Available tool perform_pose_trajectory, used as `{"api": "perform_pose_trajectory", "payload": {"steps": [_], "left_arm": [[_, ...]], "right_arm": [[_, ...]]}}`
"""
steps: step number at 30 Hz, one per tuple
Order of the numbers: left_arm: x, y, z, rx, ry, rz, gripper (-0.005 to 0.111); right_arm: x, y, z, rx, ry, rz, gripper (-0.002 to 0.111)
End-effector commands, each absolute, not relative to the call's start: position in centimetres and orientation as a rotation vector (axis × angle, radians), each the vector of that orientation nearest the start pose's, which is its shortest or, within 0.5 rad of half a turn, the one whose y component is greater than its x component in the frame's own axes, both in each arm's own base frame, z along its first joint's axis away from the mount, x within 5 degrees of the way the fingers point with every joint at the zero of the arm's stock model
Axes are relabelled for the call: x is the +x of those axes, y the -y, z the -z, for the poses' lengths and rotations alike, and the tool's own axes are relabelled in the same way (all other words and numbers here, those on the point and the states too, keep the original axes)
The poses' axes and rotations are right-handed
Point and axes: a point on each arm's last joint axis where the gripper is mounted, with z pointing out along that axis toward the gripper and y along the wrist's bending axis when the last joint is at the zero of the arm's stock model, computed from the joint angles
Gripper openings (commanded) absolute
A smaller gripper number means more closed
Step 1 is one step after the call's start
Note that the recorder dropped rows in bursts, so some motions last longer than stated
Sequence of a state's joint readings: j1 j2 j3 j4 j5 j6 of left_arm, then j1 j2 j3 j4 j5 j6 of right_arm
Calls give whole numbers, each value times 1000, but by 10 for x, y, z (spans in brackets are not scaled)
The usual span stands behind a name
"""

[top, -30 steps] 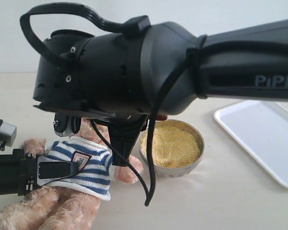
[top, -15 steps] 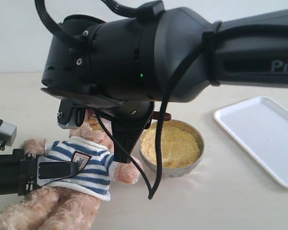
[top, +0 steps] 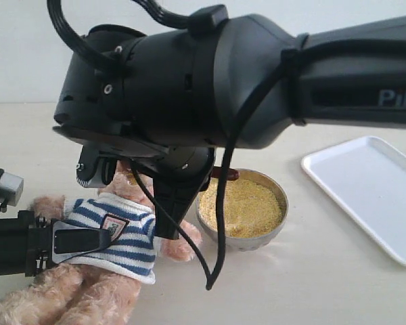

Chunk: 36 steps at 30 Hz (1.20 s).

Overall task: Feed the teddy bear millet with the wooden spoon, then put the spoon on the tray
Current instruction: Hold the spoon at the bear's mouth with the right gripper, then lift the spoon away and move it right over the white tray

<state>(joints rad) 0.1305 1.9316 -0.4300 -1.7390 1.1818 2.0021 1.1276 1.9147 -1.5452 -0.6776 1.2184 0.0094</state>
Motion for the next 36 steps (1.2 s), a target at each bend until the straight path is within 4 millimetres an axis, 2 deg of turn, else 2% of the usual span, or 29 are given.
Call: {"api": "perform_pose_trajectory", "payload": {"steps": [1,5,9,11,21,25,30,36], "left_arm": [[226,56,-101,276,-2163,1397,5],[226,56,-101,276,-2163,1397,5],[226,56,-101,276,-2163,1397,5],[226,56,-101,276,-2163,1397,5],[226,56,-101,276,-2163,1397,5],[226,56,-101,276,-2163,1397,5],[226,56,-101,276,-2163,1397,5],[226,56,-101,276,-2163,1397,5]], "right_arm": [[216,-331,-263,-1626,-1986,777,0],[207,-335,-269,-1616,-1934,783,0],[193,-323,-244,-1647,-1892,903,0],[188,-322,-243,-1622,-1793,976,0],[181,-319,-253,-1545,-1859,892,0],[179,-308,-269,-1469,-1961,788,0],[186,-281,-296,-1325,-2116,636,0],[212,-236,-323,-1078,-2329,377,0]]}}
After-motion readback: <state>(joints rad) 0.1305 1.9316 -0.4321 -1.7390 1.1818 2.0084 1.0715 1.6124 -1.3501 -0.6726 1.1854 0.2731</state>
